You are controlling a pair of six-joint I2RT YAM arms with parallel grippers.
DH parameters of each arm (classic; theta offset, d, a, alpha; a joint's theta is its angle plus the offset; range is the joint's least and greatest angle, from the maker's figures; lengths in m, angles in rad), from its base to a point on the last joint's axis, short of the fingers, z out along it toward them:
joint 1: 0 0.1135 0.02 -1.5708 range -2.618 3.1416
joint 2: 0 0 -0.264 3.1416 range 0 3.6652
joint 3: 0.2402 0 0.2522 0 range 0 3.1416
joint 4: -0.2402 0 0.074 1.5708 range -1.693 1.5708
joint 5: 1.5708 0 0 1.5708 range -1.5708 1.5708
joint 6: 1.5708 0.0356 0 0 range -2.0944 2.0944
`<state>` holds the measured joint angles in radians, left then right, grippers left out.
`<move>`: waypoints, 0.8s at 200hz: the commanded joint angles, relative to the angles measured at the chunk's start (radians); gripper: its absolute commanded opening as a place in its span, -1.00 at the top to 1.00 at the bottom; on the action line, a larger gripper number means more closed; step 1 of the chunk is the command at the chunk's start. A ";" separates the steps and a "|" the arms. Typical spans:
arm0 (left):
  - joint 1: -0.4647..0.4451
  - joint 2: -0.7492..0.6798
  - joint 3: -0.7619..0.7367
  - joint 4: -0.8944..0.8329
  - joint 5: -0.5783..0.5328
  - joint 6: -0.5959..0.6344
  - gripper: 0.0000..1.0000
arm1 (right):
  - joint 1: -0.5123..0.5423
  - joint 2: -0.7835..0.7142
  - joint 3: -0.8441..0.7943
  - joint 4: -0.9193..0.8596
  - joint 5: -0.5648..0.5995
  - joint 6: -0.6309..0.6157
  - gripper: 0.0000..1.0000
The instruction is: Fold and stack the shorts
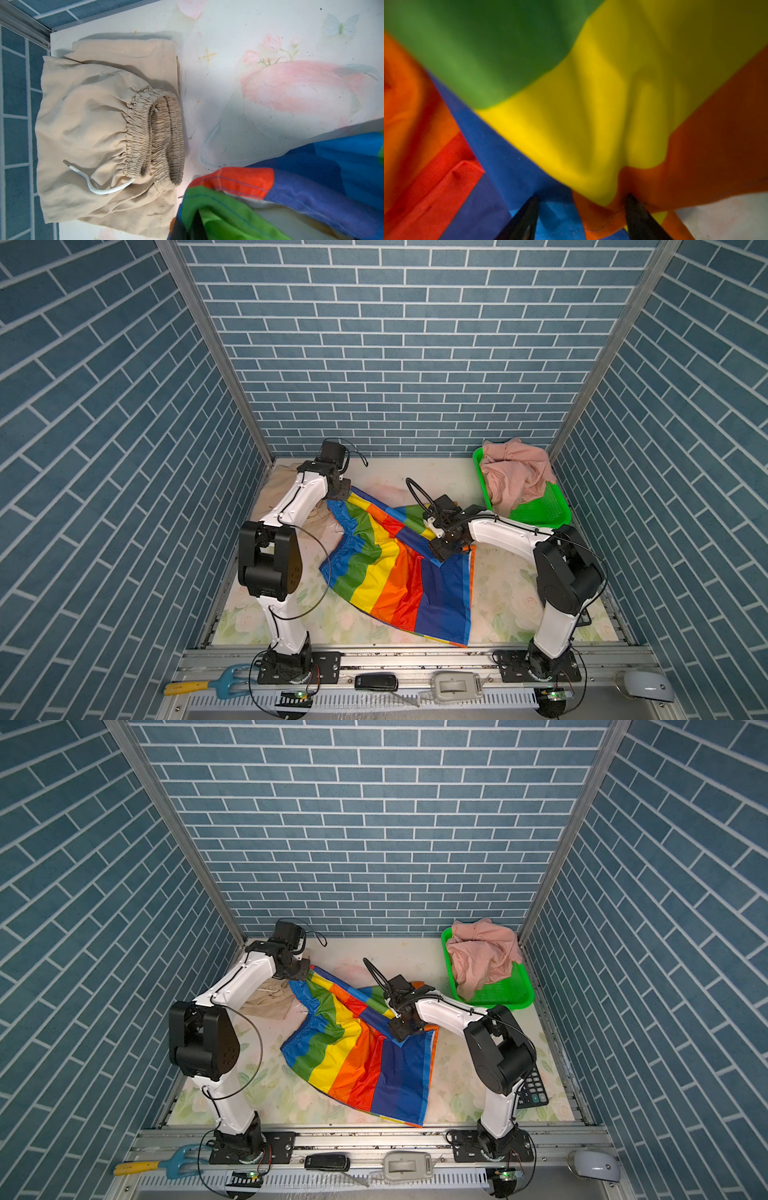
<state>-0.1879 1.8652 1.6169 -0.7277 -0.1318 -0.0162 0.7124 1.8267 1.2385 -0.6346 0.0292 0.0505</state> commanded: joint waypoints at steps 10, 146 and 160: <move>-0.005 -0.001 0.011 -0.018 0.008 0.002 1.00 | 0.006 0.034 0.019 -0.060 -0.019 -0.034 -0.25; -0.011 0.002 0.013 -0.020 -0.003 0.011 1.00 | 0.004 0.035 0.071 -0.096 0.018 -0.035 0.93; -0.010 0.004 0.017 -0.022 -0.004 0.013 1.00 | 0.005 0.001 0.081 -0.110 0.029 -0.039 1.00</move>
<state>-0.1925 1.8652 1.6169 -0.7277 -0.1337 -0.0109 0.7136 1.8843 1.2858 -0.6945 0.0303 0.0429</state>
